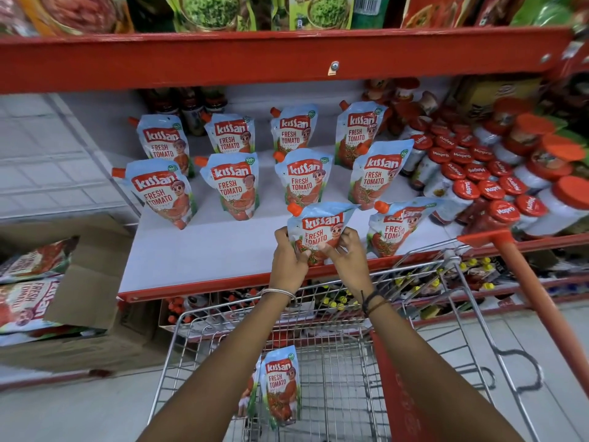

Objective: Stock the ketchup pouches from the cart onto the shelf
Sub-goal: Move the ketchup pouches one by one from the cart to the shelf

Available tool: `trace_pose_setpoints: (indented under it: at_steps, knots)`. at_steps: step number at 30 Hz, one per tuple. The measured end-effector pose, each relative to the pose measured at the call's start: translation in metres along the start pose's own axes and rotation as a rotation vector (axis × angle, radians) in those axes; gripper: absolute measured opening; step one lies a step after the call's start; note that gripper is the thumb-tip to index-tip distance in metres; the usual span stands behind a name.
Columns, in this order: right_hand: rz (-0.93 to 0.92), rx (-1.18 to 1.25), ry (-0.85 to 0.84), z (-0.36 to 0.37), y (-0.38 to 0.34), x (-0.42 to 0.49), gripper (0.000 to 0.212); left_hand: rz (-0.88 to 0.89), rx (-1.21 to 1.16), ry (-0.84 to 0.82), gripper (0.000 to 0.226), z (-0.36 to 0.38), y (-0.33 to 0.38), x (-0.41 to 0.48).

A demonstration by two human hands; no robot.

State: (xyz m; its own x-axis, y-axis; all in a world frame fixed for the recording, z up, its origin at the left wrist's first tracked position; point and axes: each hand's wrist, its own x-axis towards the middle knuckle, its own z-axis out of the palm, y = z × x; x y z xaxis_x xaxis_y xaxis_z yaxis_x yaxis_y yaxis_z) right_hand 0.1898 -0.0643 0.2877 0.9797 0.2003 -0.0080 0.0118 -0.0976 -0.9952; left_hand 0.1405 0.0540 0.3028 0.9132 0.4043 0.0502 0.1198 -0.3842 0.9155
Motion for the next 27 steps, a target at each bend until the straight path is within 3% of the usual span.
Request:
trace_pose_setpoints:
  at_steps: [4, 7, 10, 14, 16, 19, 22, 24, 27]
  knots:
    - [0.003, -0.014, 0.057, 0.005, 0.000, -0.032, 0.059, 0.064, -0.054, 0.054, 0.052, -0.009, -0.008, -0.024]
    - [-0.040, 0.008, 0.128, 0.011, 0.012, -0.071, 0.053, 0.143, -0.009, 0.131, 0.038, -0.020, -0.034, -0.057]
    - [0.002, 0.001, 0.095, 0.021, 0.042, -0.109, 0.046, 0.101, 0.079, 0.042, 0.033, -0.028, -0.069, -0.096]
    - [0.221, -0.037, 0.000, 0.033, 0.106, -0.144, 0.040, -0.154, 0.119, -0.063, 0.037, -0.028, -0.137, -0.131]
    - [0.249, -0.183, -0.045, 0.036, 0.139, -0.157, 0.040, -0.319, 0.144, -0.097, 0.040, -0.025, -0.169, -0.141]
    - [0.383, -0.277, -0.044, 0.050, 0.188, -0.165, 0.011, -0.498, 0.227, -0.161, 0.034, -0.018, -0.207, -0.150]
    - [0.644, -0.188, -0.016, 0.065, 0.235, -0.169, 0.021, -0.656, 0.234, -0.194, 0.030, -0.005, -0.250, -0.155]
    - [0.712, -0.189, -0.002, 0.076, 0.261, -0.171, 0.019, -0.754, 0.234, -0.219, 0.034, 0.004, -0.272, -0.157]
    - [0.771, -0.276, -0.118, 0.088, 0.295, -0.166, 0.029, -0.880, 0.238, -0.304, 0.045, 0.017, -0.301, -0.160]
